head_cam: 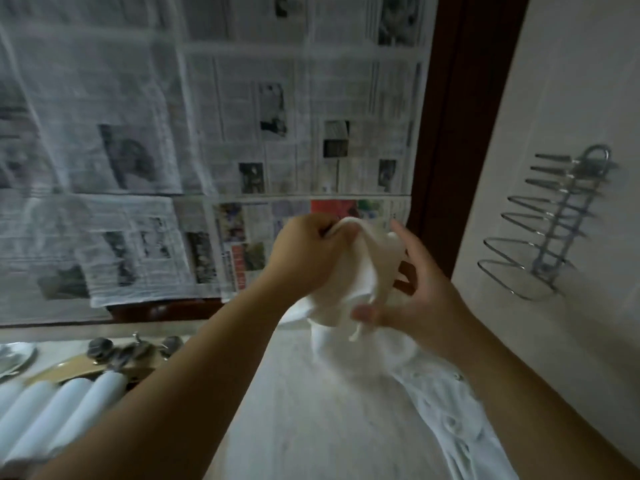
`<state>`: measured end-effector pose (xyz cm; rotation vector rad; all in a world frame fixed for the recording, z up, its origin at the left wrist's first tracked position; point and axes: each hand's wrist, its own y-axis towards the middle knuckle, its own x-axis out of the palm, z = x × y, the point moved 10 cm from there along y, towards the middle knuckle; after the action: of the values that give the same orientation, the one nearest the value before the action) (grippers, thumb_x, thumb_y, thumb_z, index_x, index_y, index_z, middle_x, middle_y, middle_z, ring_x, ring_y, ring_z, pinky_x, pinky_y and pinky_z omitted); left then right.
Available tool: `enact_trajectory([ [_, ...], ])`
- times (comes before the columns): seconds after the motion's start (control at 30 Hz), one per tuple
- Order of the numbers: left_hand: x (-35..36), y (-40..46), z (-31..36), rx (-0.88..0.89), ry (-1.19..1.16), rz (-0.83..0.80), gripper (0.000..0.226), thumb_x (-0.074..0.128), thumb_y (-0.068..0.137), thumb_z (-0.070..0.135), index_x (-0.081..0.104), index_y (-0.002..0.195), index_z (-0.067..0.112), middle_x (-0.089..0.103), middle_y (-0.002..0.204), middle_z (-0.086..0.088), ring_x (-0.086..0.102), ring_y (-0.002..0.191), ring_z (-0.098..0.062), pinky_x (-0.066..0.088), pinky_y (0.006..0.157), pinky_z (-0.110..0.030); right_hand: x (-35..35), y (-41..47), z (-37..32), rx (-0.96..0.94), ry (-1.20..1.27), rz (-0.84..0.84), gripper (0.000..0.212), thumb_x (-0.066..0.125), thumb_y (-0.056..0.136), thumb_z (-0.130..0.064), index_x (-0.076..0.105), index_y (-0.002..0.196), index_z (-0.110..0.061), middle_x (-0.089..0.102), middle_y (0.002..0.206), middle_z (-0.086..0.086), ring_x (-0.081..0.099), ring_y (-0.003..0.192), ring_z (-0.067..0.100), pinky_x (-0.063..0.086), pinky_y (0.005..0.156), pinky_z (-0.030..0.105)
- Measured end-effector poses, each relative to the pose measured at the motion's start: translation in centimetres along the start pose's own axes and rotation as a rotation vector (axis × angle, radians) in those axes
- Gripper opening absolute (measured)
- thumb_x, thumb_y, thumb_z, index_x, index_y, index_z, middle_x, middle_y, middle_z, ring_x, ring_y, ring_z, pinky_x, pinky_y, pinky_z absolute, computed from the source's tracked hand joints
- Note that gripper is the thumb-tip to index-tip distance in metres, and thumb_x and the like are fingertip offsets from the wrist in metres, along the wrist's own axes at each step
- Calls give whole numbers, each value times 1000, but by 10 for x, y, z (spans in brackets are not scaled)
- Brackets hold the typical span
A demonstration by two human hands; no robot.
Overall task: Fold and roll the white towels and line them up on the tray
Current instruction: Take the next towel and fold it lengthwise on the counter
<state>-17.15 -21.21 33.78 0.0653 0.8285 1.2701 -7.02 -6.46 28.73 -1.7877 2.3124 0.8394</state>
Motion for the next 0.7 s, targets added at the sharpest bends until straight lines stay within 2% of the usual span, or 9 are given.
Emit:
enact_trajectory([
  [0.07,-32,2,17,2,-29,22,42,64,99,50,74,83,12,70,71,-6,65,61,-19,56,60,-34,10,-8,-34,-115,-134,70,115,97,54,-59,33,149,-55,34,151,-24,45,133,-4,49,102,22],
  [0.17,-70,0,39,-12,-49,15,35,65,99,48,77,87,18,74,79,-1,70,71,-17,59,63,-31,6,-14,-78,-232,-151,229,46,85,81,-41,57,118,-46,51,125,-25,56,113,-8,49,84,7],
  [0.23,-89,-2,50,-16,-6,8,32,64,100,47,78,88,21,74,81,1,71,76,-16,60,66,-28,-4,-16,-99,-226,-210,287,20,73,94,-25,62,102,-39,61,110,-21,62,99,-6,49,73,7],
  [0.33,-108,-6,52,-86,61,-40,37,63,101,44,79,97,11,74,87,-7,71,82,-22,56,67,-29,-24,-13,-134,-206,-259,333,13,63,98,-15,64,99,-28,69,94,-15,63,83,-8,45,60,7],
  [0.4,-111,-13,52,-112,215,-134,40,58,103,47,79,107,12,73,93,-2,69,87,-18,51,73,-27,-36,-9,-161,-196,-298,335,8,61,100,-19,65,98,-27,69,90,-13,61,77,-9,41,54,7],
  [0.47,-115,-31,59,-128,272,-199,51,50,104,57,78,109,15,76,99,-3,73,91,-20,56,78,-29,-39,-2,-187,-180,-348,284,6,66,99,-31,68,94,-28,69,85,-13,61,73,-10,39,51,7],
  [0.53,-116,-55,68,-196,30,-239,69,44,95,76,75,108,17,78,97,-5,77,86,-20,64,77,-32,-29,2,-209,-162,-393,192,15,69,96,-41,70,89,-28,70,82,-12,64,71,-1,40,55,13],
  [0.6,-118,-81,86,-180,-185,-235,79,43,83,88,72,110,19,78,97,-3,78,82,-16,65,74,-34,-21,3,-222,-136,-367,155,20,71,94,-43,72,87,-25,72,82,-7,66,76,6,45,62,23],
  [0.7,-129,-111,103,-54,-110,-117,69,57,76,88,66,107,27,75,95,4,75,78,-9,66,71,-36,-17,2,-234,-86,-287,139,22,78,88,-39,75,86,-18,74,78,1,70,74,16,57,66,33],
])
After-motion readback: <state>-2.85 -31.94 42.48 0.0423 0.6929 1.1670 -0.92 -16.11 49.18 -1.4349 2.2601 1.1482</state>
